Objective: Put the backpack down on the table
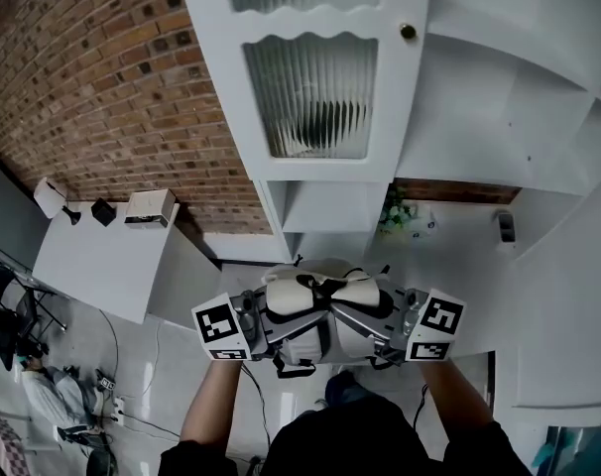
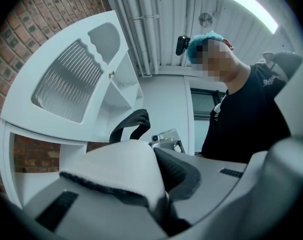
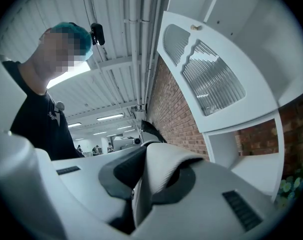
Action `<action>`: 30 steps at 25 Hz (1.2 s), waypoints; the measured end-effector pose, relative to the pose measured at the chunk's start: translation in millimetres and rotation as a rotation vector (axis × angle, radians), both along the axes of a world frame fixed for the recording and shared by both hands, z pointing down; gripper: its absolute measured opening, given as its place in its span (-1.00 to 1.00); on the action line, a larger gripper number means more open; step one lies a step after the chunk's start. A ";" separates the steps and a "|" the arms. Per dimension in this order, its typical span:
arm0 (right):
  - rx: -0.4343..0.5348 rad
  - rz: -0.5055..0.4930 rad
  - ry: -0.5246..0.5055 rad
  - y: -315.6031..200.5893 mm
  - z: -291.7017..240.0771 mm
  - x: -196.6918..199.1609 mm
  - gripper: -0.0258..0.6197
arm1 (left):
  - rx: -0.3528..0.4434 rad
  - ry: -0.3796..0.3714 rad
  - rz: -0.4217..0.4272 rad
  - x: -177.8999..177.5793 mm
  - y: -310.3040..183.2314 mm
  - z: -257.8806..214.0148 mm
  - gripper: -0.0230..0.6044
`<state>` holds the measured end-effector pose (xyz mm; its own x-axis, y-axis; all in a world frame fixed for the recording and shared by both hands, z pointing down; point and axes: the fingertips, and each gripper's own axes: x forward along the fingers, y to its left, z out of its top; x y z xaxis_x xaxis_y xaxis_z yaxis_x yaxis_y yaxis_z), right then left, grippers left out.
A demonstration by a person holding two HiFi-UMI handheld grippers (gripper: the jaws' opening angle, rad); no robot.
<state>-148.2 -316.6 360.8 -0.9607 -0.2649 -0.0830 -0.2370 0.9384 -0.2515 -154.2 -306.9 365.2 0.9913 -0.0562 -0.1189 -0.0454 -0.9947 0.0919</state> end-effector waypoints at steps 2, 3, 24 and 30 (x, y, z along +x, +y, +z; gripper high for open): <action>0.011 0.001 -0.003 -13.3 -0.7 3.9 -0.77 | 0.001 -0.009 0.001 3.7 -13.4 -0.5 -0.79; 0.016 0.003 -0.005 -20.0 -1.1 5.5 -0.77 | 0.001 -0.015 0.003 5.4 -20.3 -0.7 -0.79; -0.108 -0.023 0.035 -101.2 55.6 31.8 -0.77 | -0.084 -0.100 -0.015 33.9 -100.0 53.3 -0.79; -0.139 -0.034 0.058 -101.6 77.0 30.6 -0.77 | -0.130 -0.111 -0.019 32.8 -100.2 75.4 -0.79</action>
<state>-117.7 -418.2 437.9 -0.9715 -0.2368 0.0079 -0.2231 0.9034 -0.3663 -121.4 -407.1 440.7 0.9965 -0.0833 0.0004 -0.0814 -0.9735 0.2136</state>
